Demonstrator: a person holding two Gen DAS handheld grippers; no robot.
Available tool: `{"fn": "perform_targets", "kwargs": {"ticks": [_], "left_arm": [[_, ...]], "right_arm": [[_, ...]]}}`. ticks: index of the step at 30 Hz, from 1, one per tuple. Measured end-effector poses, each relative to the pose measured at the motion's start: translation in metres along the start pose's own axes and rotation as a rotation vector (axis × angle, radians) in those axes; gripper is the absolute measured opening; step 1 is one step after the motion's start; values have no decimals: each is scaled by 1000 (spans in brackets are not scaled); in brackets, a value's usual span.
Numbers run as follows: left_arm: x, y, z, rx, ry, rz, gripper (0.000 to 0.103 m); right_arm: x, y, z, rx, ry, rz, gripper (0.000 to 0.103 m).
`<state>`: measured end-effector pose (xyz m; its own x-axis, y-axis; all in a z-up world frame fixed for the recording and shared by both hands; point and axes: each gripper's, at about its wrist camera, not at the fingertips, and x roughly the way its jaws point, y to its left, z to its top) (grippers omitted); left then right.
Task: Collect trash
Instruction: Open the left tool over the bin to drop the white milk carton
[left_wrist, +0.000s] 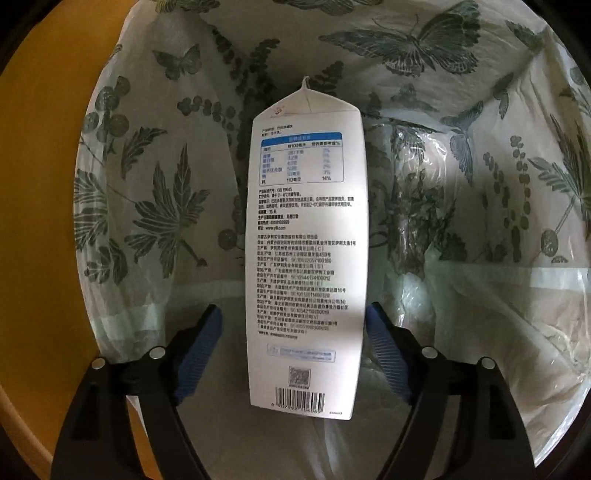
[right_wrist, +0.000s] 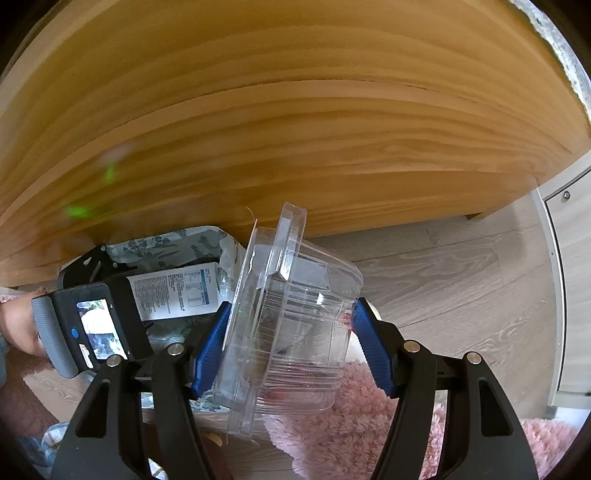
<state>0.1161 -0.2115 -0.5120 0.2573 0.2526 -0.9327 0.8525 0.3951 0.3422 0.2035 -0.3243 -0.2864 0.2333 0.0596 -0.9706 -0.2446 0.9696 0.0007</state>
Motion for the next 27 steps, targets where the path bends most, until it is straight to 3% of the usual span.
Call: {"fn": "perform_targets", "kwargs": {"ticks": [2,4,6,8,13,21,24,27], "left_arm": [[0,-3,0,2,11,-1,77],[-3,-2,-5,7,22,-20,63],[-6,-4,-8,6,37,-54,38],[-6,-9,-5,10,60,-88,27],[12,-4,-8,-63,113,-146,27],[-6,30,-19,-163,93,-196,29],[-24,41,-20,-188,69,-189,42],[-41,50,-26,-230,35,-190,43]], "right_arm": [[-1,-1,-1,0,-3,2,64],[-2,-1,-1,0,-4,3,64],[-2,-1,-1,1,-6,4,64],[-3,-1,-2,0,-9,7,64],[-5,-2,-3,-4,-15,11,64],[-10,-2,-4,-3,-30,28,64],[-14,-1,-4,-13,-45,28,64],[-19,-2,-6,-15,-67,25,64]]}}
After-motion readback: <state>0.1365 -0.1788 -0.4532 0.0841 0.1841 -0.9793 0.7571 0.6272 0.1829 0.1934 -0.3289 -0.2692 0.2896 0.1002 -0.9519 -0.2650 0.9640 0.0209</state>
